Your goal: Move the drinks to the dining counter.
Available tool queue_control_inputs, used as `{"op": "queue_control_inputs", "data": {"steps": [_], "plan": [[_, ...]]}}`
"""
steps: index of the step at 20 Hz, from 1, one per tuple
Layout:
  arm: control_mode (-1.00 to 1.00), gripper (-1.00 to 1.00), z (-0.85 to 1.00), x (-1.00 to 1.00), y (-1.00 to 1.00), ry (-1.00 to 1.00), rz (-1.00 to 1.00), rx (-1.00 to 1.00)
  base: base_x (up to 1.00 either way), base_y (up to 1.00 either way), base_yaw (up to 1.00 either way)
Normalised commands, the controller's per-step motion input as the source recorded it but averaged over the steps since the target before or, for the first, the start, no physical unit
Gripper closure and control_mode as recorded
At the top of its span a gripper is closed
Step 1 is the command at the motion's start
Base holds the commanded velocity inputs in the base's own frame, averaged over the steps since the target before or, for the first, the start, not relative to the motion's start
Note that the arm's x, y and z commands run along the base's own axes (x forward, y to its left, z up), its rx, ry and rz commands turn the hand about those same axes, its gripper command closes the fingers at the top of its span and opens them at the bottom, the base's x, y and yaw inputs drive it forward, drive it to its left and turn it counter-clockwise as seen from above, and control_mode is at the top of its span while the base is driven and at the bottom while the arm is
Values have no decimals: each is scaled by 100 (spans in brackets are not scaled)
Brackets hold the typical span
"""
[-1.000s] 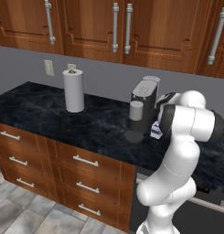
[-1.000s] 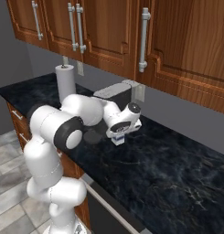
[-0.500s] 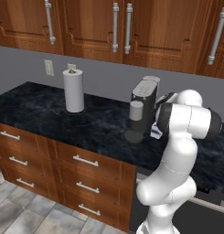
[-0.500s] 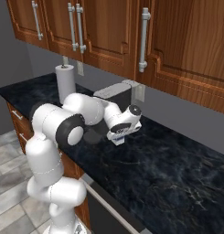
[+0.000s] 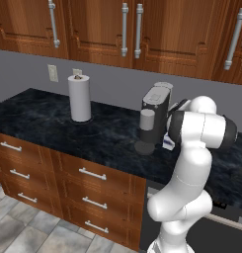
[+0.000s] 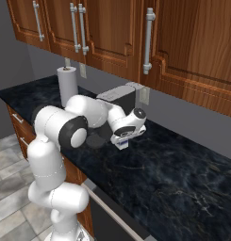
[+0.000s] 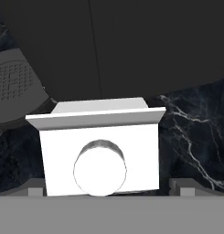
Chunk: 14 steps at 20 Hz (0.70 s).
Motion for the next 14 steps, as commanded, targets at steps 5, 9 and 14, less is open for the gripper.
{"op": "queue_control_inputs", "data": {"steps": [5,9,14], "plan": [[-100,-100,0,9,12,0,0,0,0,0,0],[-100,-100,-1,2,29,-1,0,0,0,0,0],[-100,-100,0,3,18,-2,0,0,0,0,0]]}}
